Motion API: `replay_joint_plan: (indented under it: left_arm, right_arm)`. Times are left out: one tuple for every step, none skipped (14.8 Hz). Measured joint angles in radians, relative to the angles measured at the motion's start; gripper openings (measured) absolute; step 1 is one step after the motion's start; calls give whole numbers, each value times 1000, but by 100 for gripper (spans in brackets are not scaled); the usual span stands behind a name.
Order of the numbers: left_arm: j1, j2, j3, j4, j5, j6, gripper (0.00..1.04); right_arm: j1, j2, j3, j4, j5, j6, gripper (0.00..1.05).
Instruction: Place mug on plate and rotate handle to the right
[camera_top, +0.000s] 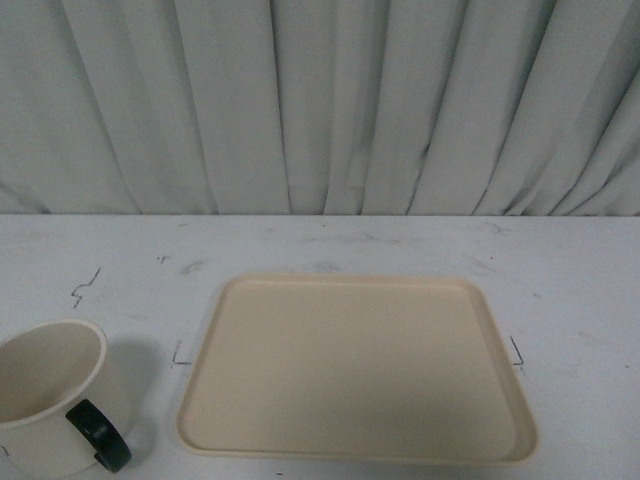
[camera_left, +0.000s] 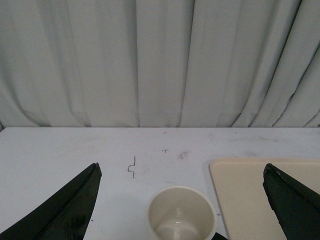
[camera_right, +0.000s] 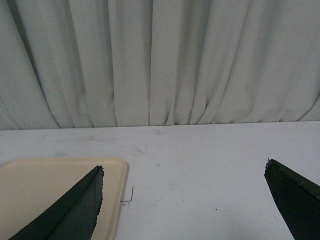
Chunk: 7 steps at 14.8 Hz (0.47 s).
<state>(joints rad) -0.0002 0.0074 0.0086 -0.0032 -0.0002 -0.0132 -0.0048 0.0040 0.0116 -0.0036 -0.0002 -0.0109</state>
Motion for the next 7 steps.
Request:
replay_joint_plan:
  left_arm:
    - [0, 0, 0, 0, 0, 0, 98]
    - [0, 0, 0, 0, 0, 0, 98]
    - [0, 0, 0, 0, 0, 0, 98]
    - [0, 0, 0, 0, 0, 0, 98]
    - [0, 0, 0, 0, 0, 0, 98]
    - [0, 0, 0, 0, 0, 0, 98]
    - [0, 0, 0, 0, 0, 0, 98]
  right_arm:
    - [0, 0, 0, 0, 0, 0, 98]
    - [0, 0, 0, 0, 0, 0, 98]
    - [0, 0, 0, 0, 0, 0, 98]
    - [0, 0, 0, 0, 0, 0, 98]
    - [0, 0, 0, 0, 0, 0, 98]
    - [0, 0, 0, 0, 0, 0, 98]
    - [0, 0, 0, 0, 0, 0, 98]
